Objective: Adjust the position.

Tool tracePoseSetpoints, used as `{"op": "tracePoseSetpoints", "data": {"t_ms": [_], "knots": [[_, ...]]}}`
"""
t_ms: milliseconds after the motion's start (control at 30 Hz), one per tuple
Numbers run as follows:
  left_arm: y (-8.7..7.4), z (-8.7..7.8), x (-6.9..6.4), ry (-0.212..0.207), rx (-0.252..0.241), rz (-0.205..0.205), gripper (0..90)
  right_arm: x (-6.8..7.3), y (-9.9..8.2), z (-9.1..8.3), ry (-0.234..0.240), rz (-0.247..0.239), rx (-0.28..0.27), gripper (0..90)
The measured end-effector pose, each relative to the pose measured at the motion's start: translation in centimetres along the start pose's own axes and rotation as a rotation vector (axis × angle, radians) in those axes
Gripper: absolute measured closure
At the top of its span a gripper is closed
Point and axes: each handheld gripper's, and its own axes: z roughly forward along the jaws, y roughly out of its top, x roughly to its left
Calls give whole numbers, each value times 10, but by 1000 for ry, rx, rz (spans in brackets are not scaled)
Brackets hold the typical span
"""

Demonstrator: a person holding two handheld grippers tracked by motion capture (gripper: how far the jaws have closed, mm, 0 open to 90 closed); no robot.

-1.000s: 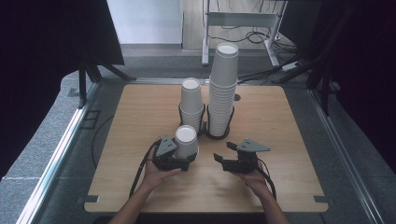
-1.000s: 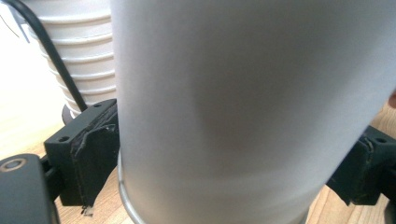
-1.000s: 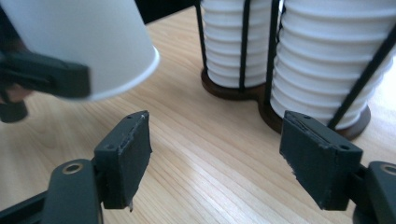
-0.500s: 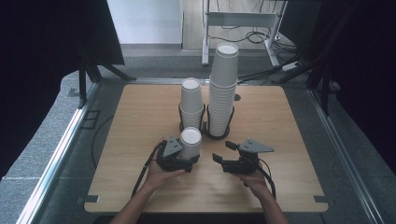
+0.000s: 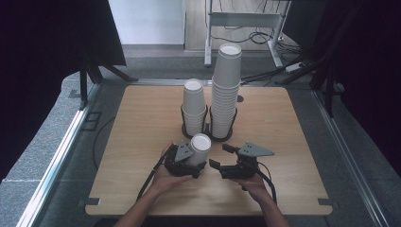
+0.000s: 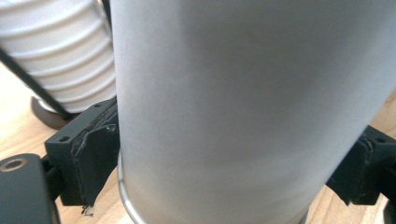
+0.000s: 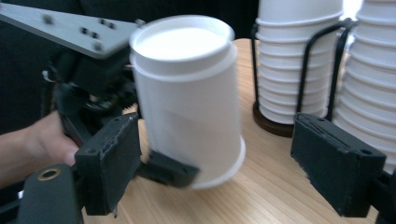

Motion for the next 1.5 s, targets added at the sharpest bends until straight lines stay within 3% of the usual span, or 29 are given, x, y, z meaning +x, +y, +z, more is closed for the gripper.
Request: {"op": "tracePoseSetpoints", "data": {"t_ms": [500,567,633,867,967,1000,1167,1500], "knots": [[1,16,-27,-75,95,103,88,5,-7,23,-5,32,22,144],[1,16,-28,-77,95,105,88,5,-8,24,-2,33,20,158],[2,17,-30,-78,99,109,87,6,-9,25,-5,34,5,227],[2,19,-29,-82,118,92,40,5,-11,26,-11,53,0,245],[2,19,-28,-83,110,88,18,3,-11,25,4,86,-7,247],[2,19,-28,-82,109,85,19,0,-12,24,19,128,-29,248],[2,19,-29,-74,104,95,25,-3,-16,24,46,203,-60,248],[2,16,-32,-59,97,131,92,-6,-20,25,73,261,-70,245]]}}
